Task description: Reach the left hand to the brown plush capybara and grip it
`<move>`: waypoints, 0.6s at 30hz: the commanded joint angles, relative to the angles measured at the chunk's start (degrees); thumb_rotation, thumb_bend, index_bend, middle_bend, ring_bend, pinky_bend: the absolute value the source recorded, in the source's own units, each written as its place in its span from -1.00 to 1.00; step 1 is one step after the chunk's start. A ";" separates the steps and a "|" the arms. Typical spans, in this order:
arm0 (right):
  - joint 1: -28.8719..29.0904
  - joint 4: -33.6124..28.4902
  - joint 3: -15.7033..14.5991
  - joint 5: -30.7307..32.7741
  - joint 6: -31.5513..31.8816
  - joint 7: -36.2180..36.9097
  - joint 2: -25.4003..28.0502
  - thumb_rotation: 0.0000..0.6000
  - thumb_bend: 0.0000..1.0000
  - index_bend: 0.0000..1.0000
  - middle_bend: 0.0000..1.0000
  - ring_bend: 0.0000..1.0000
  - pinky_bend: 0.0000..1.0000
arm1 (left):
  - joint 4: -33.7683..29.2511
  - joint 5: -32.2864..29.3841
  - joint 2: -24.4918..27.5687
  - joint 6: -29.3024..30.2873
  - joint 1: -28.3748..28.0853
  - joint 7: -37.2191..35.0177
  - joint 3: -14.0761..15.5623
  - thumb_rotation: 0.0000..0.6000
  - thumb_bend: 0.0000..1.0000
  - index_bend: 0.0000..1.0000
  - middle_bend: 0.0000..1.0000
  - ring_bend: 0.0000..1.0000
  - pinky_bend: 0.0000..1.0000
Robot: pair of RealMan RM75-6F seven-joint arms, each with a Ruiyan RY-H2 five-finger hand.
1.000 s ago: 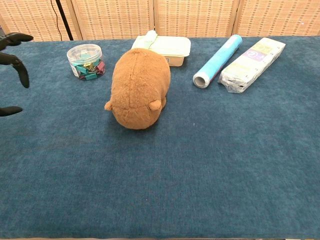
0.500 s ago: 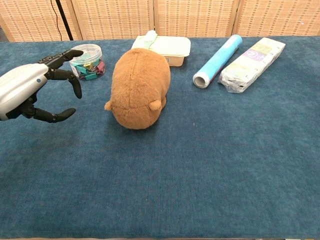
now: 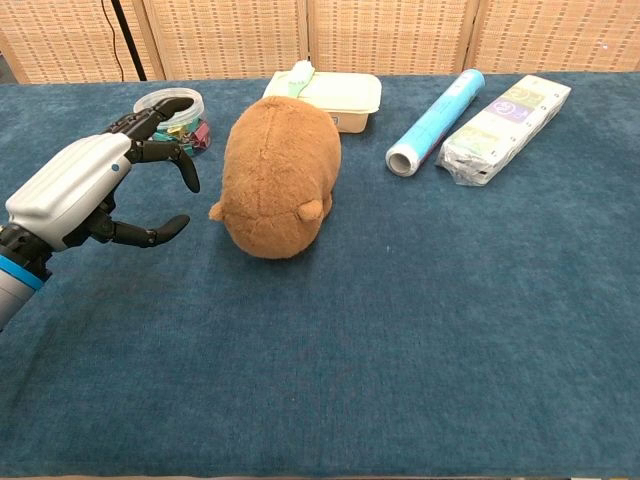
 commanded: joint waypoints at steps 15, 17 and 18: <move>-0.02 -0.06 -0.50 -1.31 0.37 1.06 0.28 1.00 -1.00 -1.00 -1.00 -1.00 -1.00 | 7.98 -2.51 -6.36 1.18 -1.73 -1.18 0.06 1.00 -0.37 -0.39 -1.00 -1.00 -1.00; 0.00 -0.04 -0.55 -1.37 0.32 1.11 0.30 1.00 -1.00 -1.00 -1.00 -1.00 -1.00 | 8.56 -2.66 -6.85 1.43 -1.83 -1.49 0.11 1.00 -0.37 -0.43 -1.00 -1.00 -1.00; 0.01 -0.03 -0.56 -1.39 0.31 1.12 0.29 1.00 -1.00 -1.00 -1.00 -1.00 -1.00 | 8.97 -2.69 -7.17 1.75 -1.88 -1.61 0.12 1.00 -0.37 -0.44 -1.00 -1.00 -1.00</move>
